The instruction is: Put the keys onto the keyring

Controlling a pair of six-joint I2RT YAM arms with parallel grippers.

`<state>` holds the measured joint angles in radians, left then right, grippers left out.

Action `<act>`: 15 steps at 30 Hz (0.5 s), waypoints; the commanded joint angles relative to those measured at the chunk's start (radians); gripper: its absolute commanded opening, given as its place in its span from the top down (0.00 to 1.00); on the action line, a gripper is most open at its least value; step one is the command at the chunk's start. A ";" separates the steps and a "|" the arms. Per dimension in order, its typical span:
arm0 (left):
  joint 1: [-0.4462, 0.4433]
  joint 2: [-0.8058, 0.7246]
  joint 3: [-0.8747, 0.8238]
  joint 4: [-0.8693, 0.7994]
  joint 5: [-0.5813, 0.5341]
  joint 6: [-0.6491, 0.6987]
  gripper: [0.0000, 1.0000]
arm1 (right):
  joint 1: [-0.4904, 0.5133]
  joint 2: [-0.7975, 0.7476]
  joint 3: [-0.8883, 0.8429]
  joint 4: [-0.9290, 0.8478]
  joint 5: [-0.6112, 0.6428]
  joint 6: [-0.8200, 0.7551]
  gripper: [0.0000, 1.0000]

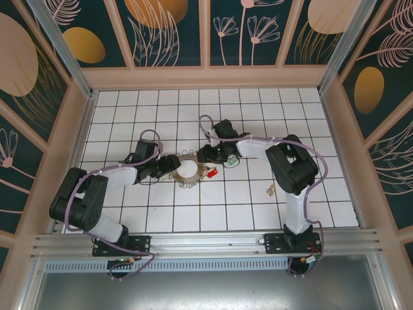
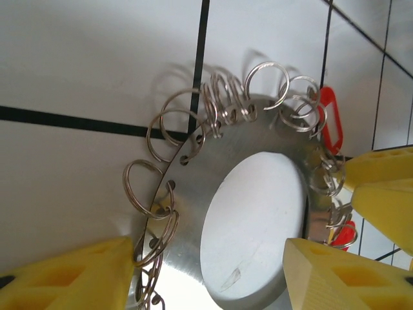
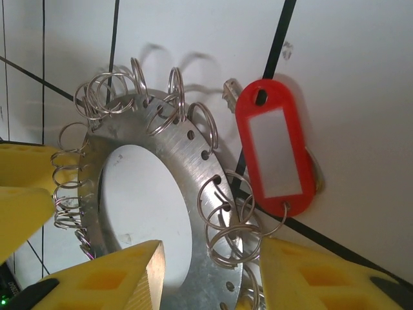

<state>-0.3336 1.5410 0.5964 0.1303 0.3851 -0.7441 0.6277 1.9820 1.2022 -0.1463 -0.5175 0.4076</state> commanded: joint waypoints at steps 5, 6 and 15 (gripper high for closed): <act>-0.008 0.029 0.019 0.007 0.015 0.024 0.38 | 0.013 0.023 -0.035 0.010 -0.036 0.037 0.57; -0.008 0.033 0.019 0.007 0.014 0.025 0.38 | 0.015 0.026 -0.035 0.016 -0.044 0.037 0.57; -0.012 0.057 0.021 0.030 0.022 0.020 0.41 | 0.018 0.043 -0.048 0.130 -0.130 0.054 0.60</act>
<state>-0.3340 1.5558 0.6033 0.1307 0.3847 -0.7338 0.6369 1.9995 1.1683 -0.0772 -0.5896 0.4385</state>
